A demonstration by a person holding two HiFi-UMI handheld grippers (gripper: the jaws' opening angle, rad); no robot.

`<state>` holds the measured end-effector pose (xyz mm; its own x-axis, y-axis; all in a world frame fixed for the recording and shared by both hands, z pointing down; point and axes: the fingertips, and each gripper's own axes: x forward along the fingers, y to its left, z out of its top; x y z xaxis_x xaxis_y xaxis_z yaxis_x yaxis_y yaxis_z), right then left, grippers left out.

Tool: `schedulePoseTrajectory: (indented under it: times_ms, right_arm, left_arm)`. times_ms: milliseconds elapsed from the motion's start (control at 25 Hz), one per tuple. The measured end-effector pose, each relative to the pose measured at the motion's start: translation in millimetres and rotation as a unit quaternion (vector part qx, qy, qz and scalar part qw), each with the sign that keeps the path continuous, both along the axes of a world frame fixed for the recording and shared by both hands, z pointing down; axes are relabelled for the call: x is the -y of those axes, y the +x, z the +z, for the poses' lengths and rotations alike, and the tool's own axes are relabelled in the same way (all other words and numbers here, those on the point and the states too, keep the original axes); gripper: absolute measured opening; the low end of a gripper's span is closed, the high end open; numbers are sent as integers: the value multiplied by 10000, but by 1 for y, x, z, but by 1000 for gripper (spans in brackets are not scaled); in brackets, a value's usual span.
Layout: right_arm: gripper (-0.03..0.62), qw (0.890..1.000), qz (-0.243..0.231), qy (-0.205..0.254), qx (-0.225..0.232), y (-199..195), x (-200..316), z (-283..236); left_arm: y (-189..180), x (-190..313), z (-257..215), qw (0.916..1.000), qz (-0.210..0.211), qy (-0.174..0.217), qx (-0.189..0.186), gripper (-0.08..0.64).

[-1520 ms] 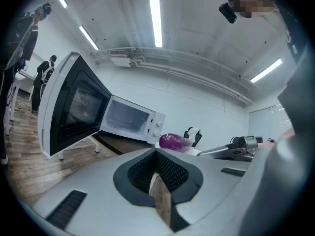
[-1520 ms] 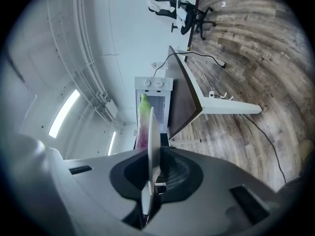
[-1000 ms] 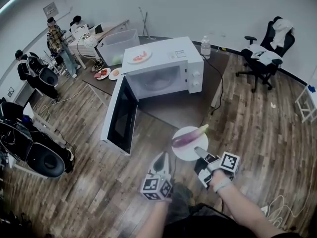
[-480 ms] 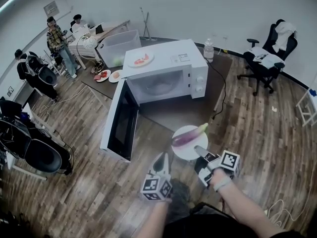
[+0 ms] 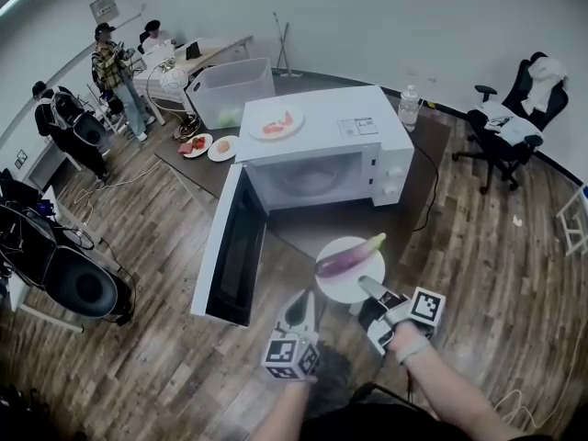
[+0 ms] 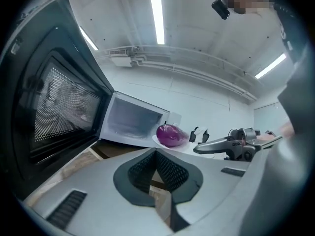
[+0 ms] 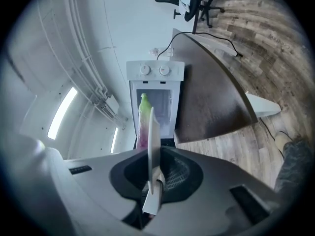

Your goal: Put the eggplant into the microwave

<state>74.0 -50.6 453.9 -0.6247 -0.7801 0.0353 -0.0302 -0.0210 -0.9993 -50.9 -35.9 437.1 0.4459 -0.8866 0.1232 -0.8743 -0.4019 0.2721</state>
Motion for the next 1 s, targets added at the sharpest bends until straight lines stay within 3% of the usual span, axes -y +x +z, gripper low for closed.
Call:
schedulePoseTrajectory:
  times_ms: [440, 680, 800, 1000]
  right_arm:
    - [26, 10000, 26, -51, -65, -14, 60, 9]
    - [26, 9999, 21, 55, -116, -25, 93, 11]
    - [26, 9999, 14, 135, -77, -29, 110, 9]
    - [26, 9998, -16, 186, 11, -34, 133, 7]
  left_arm:
    - [-8, 54, 9, 9995, 272, -123, 80, 0]
    - [-7, 83, 4, 9979, 409, 156, 478, 0]
    - [-12, 99, -3, 9983, 432, 198, 327, 0]
    - [-33, 121, 1, 9997, 67, 171, 161, 0]
